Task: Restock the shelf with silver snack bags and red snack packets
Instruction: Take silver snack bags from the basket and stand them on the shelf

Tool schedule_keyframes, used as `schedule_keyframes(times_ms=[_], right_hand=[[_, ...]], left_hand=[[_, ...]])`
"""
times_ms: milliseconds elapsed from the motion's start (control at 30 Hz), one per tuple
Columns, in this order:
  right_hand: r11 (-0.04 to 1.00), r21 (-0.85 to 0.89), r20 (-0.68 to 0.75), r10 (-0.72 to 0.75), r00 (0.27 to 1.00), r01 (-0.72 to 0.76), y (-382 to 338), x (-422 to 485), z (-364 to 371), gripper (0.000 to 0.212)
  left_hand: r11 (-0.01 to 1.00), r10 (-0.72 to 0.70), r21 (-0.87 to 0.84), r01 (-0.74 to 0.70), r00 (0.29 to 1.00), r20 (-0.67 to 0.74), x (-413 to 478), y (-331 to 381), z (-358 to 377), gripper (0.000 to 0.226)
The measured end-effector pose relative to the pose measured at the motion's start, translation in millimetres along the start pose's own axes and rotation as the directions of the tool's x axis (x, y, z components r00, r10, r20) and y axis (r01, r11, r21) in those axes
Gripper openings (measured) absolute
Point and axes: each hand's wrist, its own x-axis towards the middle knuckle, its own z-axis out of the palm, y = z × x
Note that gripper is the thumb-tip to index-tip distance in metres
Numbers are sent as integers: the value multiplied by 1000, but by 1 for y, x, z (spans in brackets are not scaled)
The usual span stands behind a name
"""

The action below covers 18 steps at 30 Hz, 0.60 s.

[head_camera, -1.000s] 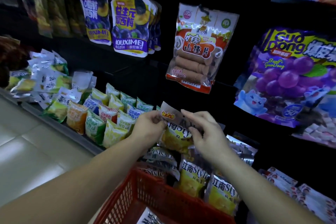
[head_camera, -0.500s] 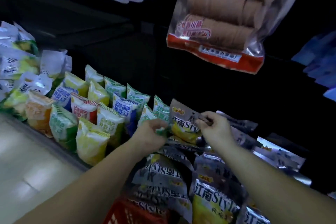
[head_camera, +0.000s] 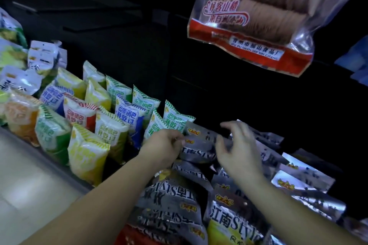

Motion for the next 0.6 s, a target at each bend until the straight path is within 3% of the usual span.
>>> schedule_keyframes(times_ms=[67, 133, 200, 333, 400, 500, 600], right_hand=[[956, -150, -15, -257, 966, 252, -12, -19, -4, 24], [918, -132, 148, -355, 923, 374, -18, -29, 4, 28], [955, -65, 361, -248, 899, 290, -18, -25, 16, 46], [987, -155, 550, 48, 834, 46, -12, 8, 32, 62], [989, -137, 621, 130, 773, -56, -9, 23, 40, 65], [989, -63, 634, 140, 761, -130, 0, 37, 48, 60], [983, 78, 481, 106, 870, -164, -6, 28, 41, 48]], left_hand=[[1000, -13, -3, 13, 998, -62, 7, 8, 1, 19], [985, -87, -154, 76, 994, -71, 9, 15, 6, 6], [946, -145, -296, 130, 989, -27, 7, 17, 8, 31], [982, -141, -129, 135, 990, -32, -9, 6, -22, 38], [986, -149, -64, 154, 986, 74, -16, -2, -42, 40], [983, -168, 123, 136, 939, 300, -26, -6, -50, 55], [984, -151, 143, 106, 923, 353, -28, -11, -37, 61]])
